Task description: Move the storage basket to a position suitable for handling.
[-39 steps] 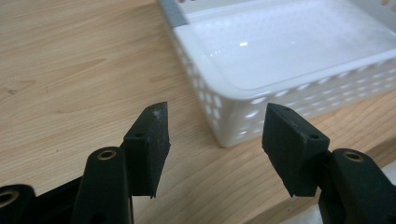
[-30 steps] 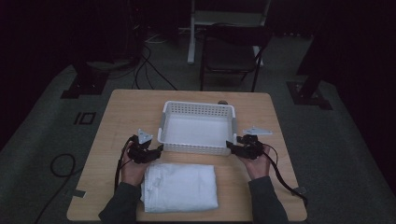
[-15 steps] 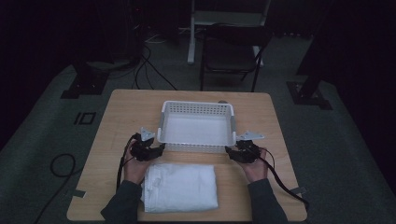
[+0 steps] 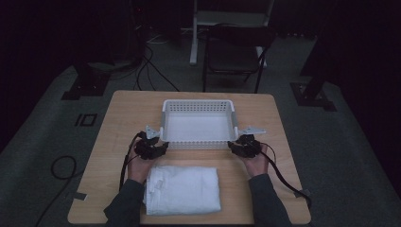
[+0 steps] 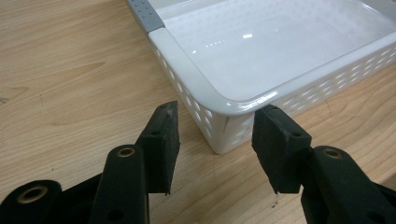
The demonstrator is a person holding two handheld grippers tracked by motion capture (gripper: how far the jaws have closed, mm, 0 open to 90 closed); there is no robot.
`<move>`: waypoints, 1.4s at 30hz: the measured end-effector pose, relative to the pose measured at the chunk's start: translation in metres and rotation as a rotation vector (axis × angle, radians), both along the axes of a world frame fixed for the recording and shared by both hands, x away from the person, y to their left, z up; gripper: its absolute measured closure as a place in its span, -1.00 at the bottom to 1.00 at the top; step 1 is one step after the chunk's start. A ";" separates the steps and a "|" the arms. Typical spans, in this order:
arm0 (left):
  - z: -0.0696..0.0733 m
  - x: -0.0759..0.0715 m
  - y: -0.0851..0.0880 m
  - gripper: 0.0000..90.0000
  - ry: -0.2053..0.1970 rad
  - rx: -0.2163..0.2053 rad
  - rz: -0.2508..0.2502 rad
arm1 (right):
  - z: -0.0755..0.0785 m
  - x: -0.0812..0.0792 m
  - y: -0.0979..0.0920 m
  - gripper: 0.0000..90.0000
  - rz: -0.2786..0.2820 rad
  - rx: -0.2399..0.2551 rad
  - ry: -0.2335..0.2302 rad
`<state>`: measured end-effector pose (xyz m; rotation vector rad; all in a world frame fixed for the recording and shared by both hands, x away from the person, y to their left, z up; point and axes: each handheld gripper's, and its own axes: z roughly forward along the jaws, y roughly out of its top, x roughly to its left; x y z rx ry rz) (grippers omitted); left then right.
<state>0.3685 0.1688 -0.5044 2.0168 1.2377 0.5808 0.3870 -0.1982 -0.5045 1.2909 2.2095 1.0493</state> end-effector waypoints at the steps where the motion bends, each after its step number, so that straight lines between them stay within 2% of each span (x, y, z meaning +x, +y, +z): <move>1: 0.000 0.000 0.000 0.10 0.001 0.001 0.002 | 0.000 0.000 0.001 0.27 0.001 -0.001 0.000; 9: 0.000 -0.001 0.002 0.15 -0.006 0.015 -0.007 | -0.002 0.005 0.002 0.28 0.021 0.005 -0.011; 11: -0.001 -0.001 0.002 0.14 0.002 -0.006 -0.027 | -0.001 0.006 0.005 0.30 0.040 0.000 -0.011; 12: -0.001 -0.001 0.000 0.09 -0.010 0.024 -0.011 | -0.001 0.006 0.007 0.30 0.061 0.009 -0.010; 13: -0.002 -0.001 0.000 0.09 -0.015 0.042 -0.002 | 0.000 0.006 0.011 0.30 0.072 -0.006 -0.014; 15: -0.002 -0.001 0.003 0.09 -0.005 0.022 0.004 | -0.001 0.008 0.017 0.27 0.069 -0.036 -0.022; 18: -0.003 -0.002 0.006 0.12 0.000 0.006 -0.005 | -0.001 0.010 0.018 0.28 0.051 -0.018 -0.012; 20: -0.003 -0.003 0.006 0.12 0.000 0.015 -0.007 | 0.000 0.011 0.017 0.28 0.050 -0.006 -0.009; 23: -0.004 -0.003 0.005 0.13 -0.007 0.025 -0.001 | 0.001 0.007 0.019 0.31 0.059 -0.024 -0.018; 27: -0.004 -0.007 0.004 0.14 -0.008 0.047 -0.021 | 0.000 0.003 0.019 0.31 0.059 -0.039 -0.023; 32: -0.003 -0.011 0.006 0.15 0.000 0.040 -0.027 | 0.000 0.000 0.017 0.32 0.067 -0.041 -0.022; 34: -0.002 -0.011 0.010 0.16 0.010 0.008 -0.022 | 0.001 -0.002 0.016 0.35 0.074 -0.031 -0.011; 36: 0.002 -0.016 0.013 0.09 -0.004 0.011 0.002 | 0.003 -0.005 0.014 0.28 0.065 -0.028 0.000; 39: 0.008 -0.026 0.022 0.08 -0.008 -0.027 0.015 | 0.006 -0.015 0.012 0.12 0.043 -0.029 0.014; 42: 0.012 -0.038 0.027 0.01 -0.004 -0.032 0.012 | 0.008 -0.028 0.012 -0.05 0.059 -0.013 0.024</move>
